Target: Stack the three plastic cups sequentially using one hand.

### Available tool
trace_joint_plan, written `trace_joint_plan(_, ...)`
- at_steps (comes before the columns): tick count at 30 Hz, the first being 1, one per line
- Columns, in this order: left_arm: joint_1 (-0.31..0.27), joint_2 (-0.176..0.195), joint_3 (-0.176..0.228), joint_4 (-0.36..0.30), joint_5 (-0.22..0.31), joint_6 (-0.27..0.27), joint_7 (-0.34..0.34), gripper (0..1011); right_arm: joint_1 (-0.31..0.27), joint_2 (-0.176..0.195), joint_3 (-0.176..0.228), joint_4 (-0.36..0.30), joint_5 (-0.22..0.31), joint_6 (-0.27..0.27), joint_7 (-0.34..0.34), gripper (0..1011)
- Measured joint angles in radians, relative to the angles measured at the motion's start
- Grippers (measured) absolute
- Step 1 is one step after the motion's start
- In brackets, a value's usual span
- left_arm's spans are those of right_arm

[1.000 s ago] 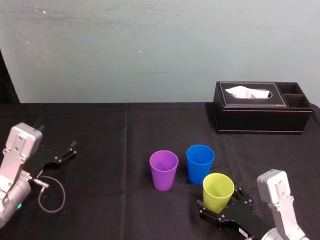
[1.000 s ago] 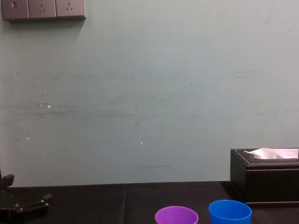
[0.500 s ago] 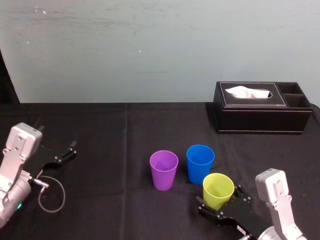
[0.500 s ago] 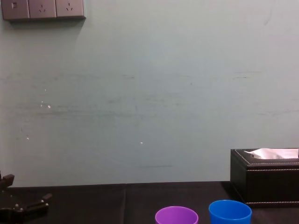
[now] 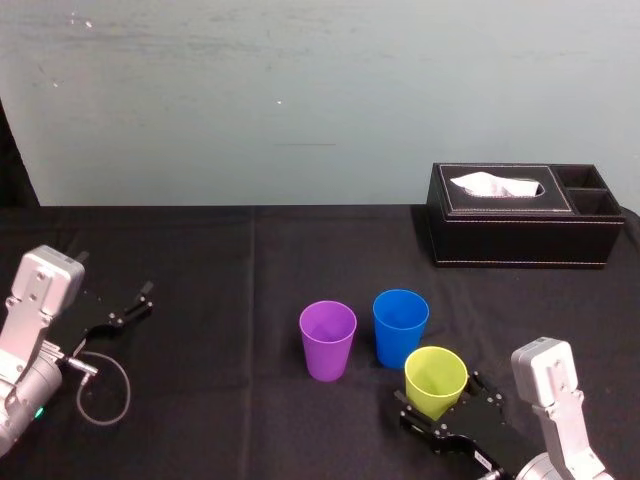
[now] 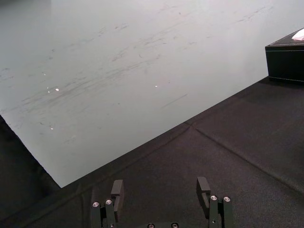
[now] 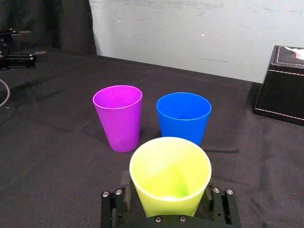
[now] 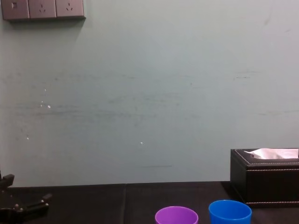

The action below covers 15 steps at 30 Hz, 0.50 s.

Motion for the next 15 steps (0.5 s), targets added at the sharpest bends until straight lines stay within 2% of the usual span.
trace_joint_plan(6,0.0,0.0,0.0,0.0,0.0,0.0,0.0,1000,0.0,0.0,-0.001,-0.001,0.001,0.001,-0.001,758)
trace_joint_plan(15,0.0,0.0,0.0,0.0,0.0,0.0,0.0,1000,-0.003,0.0,0.004,-0.006,0.004,0.002,0.004,726)
